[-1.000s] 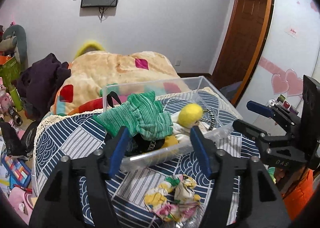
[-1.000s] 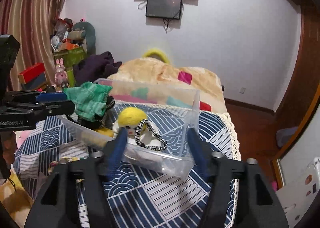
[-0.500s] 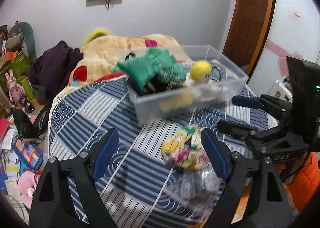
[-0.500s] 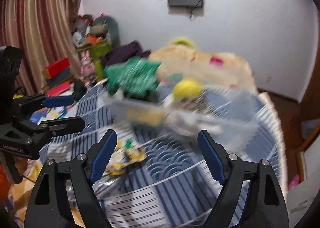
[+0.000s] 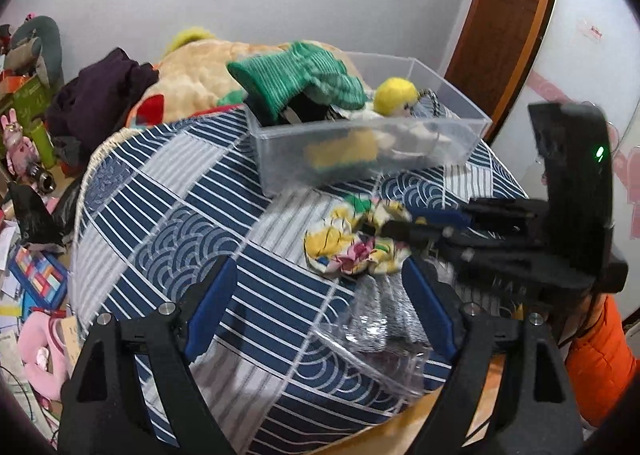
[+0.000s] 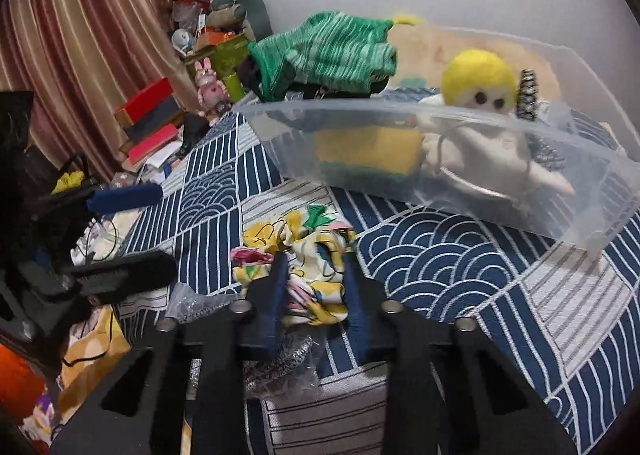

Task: Organize soft objects
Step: 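Grasp the clear bag of grey gloves with the left tool while the right grasps the floral cloth, then lower the glove bag into the box with the left tool while the right lowers the cloth in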

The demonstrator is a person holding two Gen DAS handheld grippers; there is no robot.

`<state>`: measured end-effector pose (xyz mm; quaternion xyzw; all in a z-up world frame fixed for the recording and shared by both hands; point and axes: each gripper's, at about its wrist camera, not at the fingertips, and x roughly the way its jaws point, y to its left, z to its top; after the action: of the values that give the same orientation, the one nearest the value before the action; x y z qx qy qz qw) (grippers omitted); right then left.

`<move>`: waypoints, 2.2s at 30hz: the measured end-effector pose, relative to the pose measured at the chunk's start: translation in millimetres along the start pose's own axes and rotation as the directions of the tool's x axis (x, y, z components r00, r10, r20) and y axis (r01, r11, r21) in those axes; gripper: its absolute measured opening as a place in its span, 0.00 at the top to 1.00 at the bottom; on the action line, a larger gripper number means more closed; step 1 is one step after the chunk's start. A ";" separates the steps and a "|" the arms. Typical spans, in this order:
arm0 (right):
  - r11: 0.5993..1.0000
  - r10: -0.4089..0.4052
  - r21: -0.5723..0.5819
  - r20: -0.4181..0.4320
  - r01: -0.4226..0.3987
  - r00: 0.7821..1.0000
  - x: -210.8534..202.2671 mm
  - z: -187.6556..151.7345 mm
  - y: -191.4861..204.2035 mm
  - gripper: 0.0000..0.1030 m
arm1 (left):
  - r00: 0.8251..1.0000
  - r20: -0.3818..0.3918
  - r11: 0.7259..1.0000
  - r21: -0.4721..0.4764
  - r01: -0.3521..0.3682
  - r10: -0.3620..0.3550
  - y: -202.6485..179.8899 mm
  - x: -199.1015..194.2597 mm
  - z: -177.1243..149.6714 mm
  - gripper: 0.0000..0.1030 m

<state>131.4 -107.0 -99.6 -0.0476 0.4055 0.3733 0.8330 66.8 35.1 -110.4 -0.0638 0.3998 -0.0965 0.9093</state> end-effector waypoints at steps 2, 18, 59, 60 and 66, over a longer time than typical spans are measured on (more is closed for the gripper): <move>1.000 -0.021 0.013 0.024 0.021 0.999 -9.2 -1.7 -4.2 0.85 | 1.000 -0.016 1.000 0.007 0.007 -0.007 -4.8 4.1 -3.0 0.18; 0.983 -0.171 0.100 0.156 0.156 0.973 -69.5 -13.0 -37.3 0.87 | 0.994 -0.087 0.992 0.102 0.075 -0.066 -55.6 38.6 -22.5 0.51; 0.947 -0.320 0.090 0.257 0.308 0.912 -69.3 57.0 -73.1 0.87 | 0.981 0.193 1.000 -0.010 0.011 -0.009 -35.3 68.2 124.3 0.63; 0.948 -0.319 0.086 0.244 0.307 0.916 -64.2 57.9 -73.2 0.87 | 0.982 0.191 1.000 -0.011 0.006 -0.004 -36.4 70.3 124.3 0.63; 0.947 -0.323 0.065 0.186 0.316 0.928 -47.9 53.7 -72.1 0.87 | 0.986 0.165 1.000 -0.003 -0.016 0.016 -39.8 84.3 127.2 0.59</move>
<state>194.6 -166.1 -45.8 -0.0620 0.3152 0.2288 0.9189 211.7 -17.8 -77.5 -0.0689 0.3236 -0.0834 0.9400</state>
